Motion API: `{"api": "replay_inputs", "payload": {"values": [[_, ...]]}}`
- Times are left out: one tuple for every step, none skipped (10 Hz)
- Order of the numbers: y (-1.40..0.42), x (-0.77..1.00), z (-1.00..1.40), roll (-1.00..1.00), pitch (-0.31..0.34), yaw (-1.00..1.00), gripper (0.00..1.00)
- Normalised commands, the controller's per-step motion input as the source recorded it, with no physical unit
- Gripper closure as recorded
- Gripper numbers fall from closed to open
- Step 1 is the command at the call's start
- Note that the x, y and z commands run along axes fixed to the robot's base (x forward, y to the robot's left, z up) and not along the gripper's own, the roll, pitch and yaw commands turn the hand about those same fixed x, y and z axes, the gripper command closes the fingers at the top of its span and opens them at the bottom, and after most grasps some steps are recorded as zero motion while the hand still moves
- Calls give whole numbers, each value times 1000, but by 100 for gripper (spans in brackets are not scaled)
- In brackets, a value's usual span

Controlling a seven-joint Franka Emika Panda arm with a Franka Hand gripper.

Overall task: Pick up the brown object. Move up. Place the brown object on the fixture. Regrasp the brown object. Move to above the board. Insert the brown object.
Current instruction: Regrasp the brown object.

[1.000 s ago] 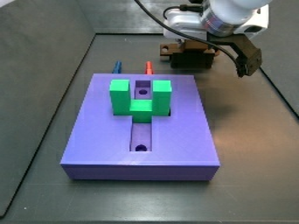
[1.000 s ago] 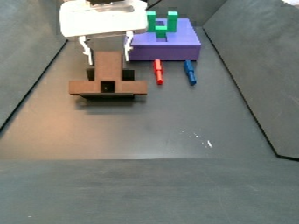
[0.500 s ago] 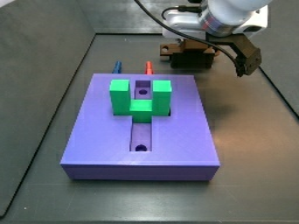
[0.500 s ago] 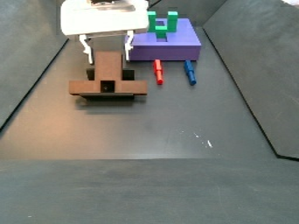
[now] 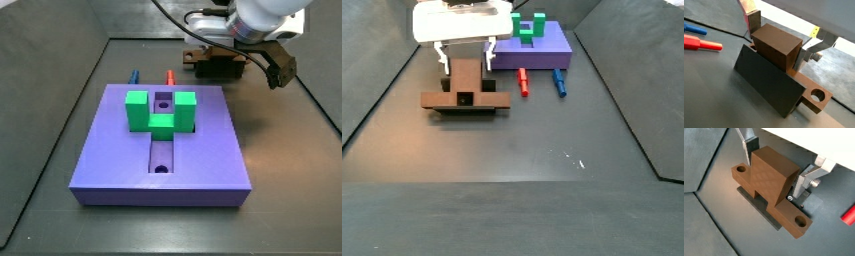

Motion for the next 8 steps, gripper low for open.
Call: {"api": "replay_inputs", "payload": {"values": [[0, 0, 0, 0, 0, 0, 100], [0, 0, 0, 0, 0, 0, 100], [0, 0, 0, 0, 0, 0, 100], [0, 0, 0, 0, 0, 0, 100], [0, 0, 0, 0, 0, 0, 100], [0, 0, 0, 0, 0, 0, 100], [0, 0, 0, 0, 0, 0, 100], [0, 0, 0, 0, 0, 0, 100]]}}
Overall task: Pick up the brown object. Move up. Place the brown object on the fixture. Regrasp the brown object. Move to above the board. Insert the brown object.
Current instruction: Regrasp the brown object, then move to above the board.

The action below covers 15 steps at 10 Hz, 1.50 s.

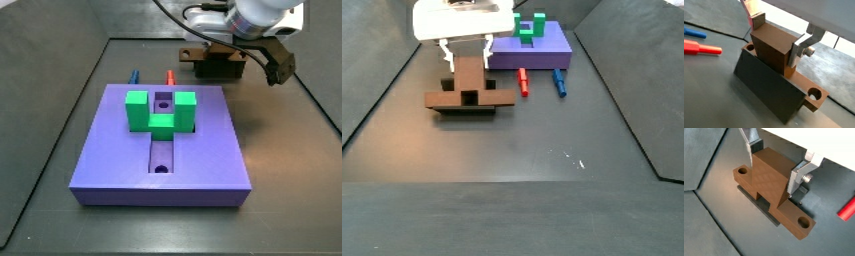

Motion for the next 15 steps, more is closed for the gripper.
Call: {"api": "replay_inputs", "payload": {"values": [[0, 0, 0, 0, 0, 0, 100], [0, 0, 0, 0, 0, 0, 100], [0, 0, 0, 0, 0, 0, 100], [0, 0, 0, 0, 0, 0, 100], [0, 0, 0, 0, 0, 0, 100], [0, 0, 0, 0, 0, 0, 100], [0, 0, 0, 0, 0, 0, 100], [0, 0, 0, 0, 0, 0, 100], [0, 0, 1400, 0, 0, 0, 100], [-20, -20, 1400, -61, 44, 77, 100], [-36, -50, 1400, -124, 12, 68, 100], [-10, -49, 1400, -79, -28, 58, 100], [-30, -35, 1400, -22, -15, 30, 100], [-36, -35, 1400, -12, -10, 15, 100], [-20, -15, 1400, -15, 5, -2, 100]]}}
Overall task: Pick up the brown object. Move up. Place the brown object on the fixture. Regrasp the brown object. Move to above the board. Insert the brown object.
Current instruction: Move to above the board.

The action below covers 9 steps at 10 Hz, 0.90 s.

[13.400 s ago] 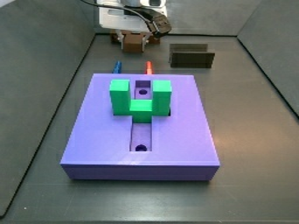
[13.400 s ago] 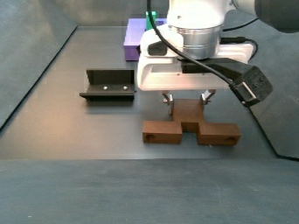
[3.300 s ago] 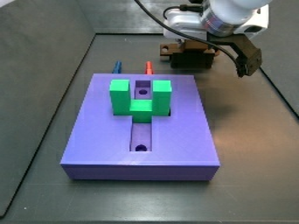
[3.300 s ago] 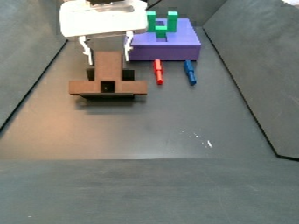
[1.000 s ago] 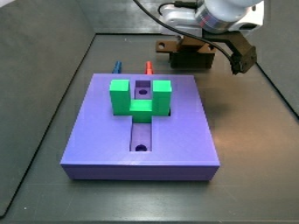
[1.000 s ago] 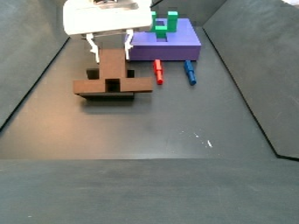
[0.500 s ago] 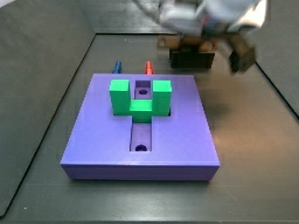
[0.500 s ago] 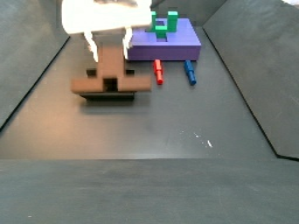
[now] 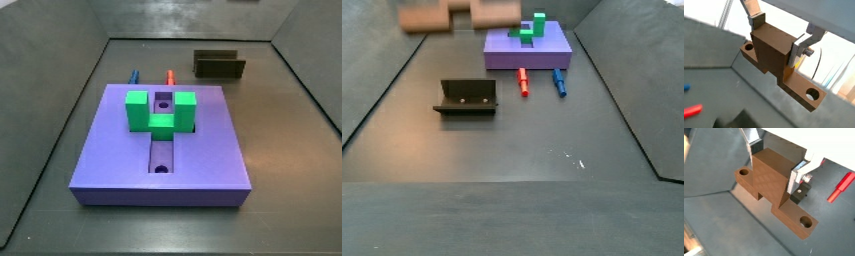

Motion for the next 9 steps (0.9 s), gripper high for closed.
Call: {"api": "replay_inputs", "payload": {"values": [[-26, 3, 659, -12, 29, -7, 100], [-18, 22, 280, -1, 46, -10, 100], [-1400, -875, 269, -1000, -37, -13, 100], [-1400, -901, 291, -1000, -53, -12, 100], [-1400, -977, 290, -1000, -73, -4, 100], [-1400, -991, 268, -1000, -80, -1, 100], [-1400, -988, 276, -1000, -88, -7, 100], [-1400, -1014, 277, -1000, -93, -7, 100], [-551, -442, 99, -1000, -109, -9, 100]]}}
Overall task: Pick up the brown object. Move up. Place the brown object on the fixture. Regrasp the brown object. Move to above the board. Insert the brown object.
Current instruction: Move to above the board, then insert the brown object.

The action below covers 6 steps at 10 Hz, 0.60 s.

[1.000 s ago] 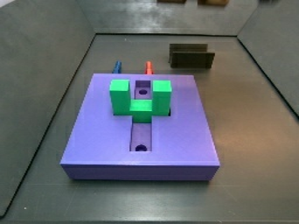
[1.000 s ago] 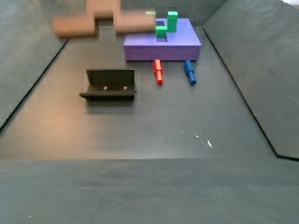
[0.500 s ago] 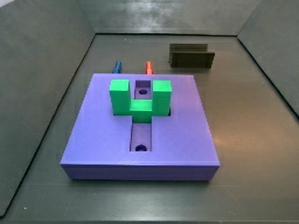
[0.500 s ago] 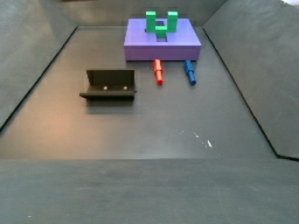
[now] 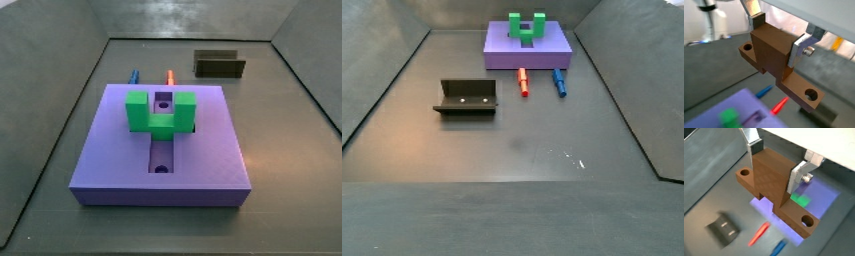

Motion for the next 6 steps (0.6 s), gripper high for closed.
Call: {"api": "replay_inputs", "payload": {"values": [[-108, -152, 8, -1000, -119, -4, 100], [81, 3, -23, -956, -72, -25, 100], [33, -19, 10, -706, -56, -23, 100], [11, -47, -8, -404, -64, -14, 100], [16, -36, 2, -248, -53, -6, 100], [0, 0, -71, 0, 0, 0, 100]]}}
